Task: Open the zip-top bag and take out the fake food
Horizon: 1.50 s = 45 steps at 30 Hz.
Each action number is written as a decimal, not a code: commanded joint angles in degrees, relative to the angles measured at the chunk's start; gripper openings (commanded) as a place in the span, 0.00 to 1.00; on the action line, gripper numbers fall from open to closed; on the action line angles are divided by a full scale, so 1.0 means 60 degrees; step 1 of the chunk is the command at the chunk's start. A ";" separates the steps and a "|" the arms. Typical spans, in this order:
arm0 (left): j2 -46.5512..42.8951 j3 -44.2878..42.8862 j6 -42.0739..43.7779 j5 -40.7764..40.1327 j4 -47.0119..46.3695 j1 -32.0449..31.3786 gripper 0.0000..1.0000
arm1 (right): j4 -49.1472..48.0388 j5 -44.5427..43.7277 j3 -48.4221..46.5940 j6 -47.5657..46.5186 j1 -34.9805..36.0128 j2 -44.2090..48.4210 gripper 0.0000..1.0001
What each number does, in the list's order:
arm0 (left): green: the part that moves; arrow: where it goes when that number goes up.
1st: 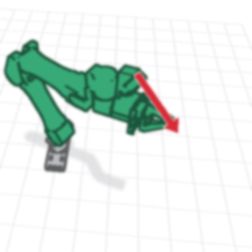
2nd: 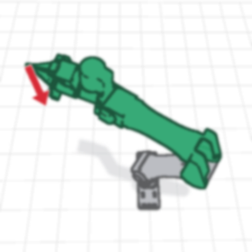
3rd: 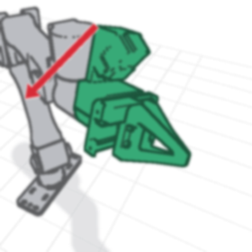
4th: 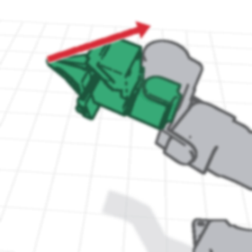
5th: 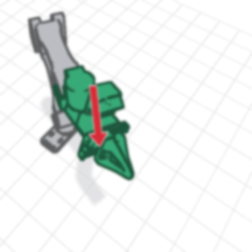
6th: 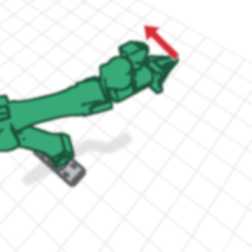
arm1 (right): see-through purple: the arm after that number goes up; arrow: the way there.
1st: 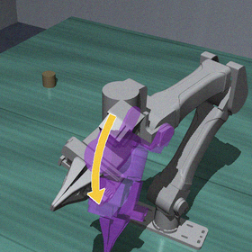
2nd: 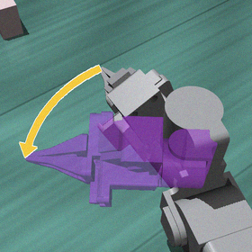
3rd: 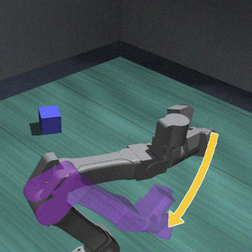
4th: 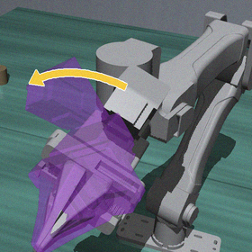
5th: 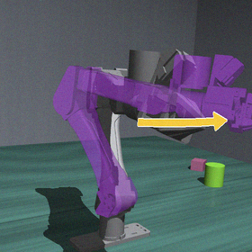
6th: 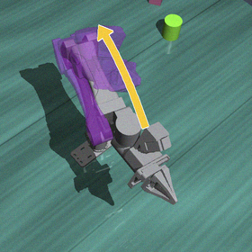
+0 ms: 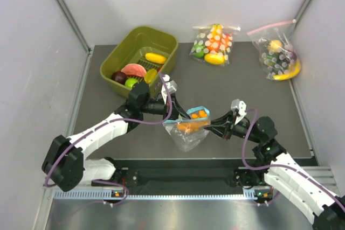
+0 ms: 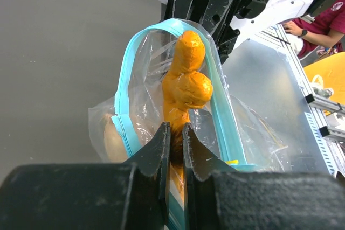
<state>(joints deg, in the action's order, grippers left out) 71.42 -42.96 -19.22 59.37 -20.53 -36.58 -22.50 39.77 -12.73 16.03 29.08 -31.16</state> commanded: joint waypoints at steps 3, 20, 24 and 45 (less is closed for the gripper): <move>-0.0506 0.0099 0.0127 0.0387 -0.0563 -0.0027 0.00 | 0.0232 -0.0781 -0.0090 -0.0328 -0.0086 0.0446 0.00; -0.1532 0.0378 0.0450 0.0153 0.0010 0.0486 0.00 | 0.1172 -0.2233 -0.0251 -0.0504 -0.0379 0.0286 0.00; -0.1576 0.0407 0.0289 0.0387 -0.0254 0.0501 0.00 | 0.1347 -0.2585 -0.0339 -0.0548 -0.0423 -0.0006 0.00; -0.0536 0.0641 0.0495 0.0693 -0.0588 0.0545 0.00 | 0.0780 -0.1591 -0.0164 -0.0431 -0.0672 0.1043 0.48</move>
<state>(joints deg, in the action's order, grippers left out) 66.70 -40.27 -16.58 59.96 -19.94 -33.41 -12.60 26.68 -13.15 13.93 25.67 -29.41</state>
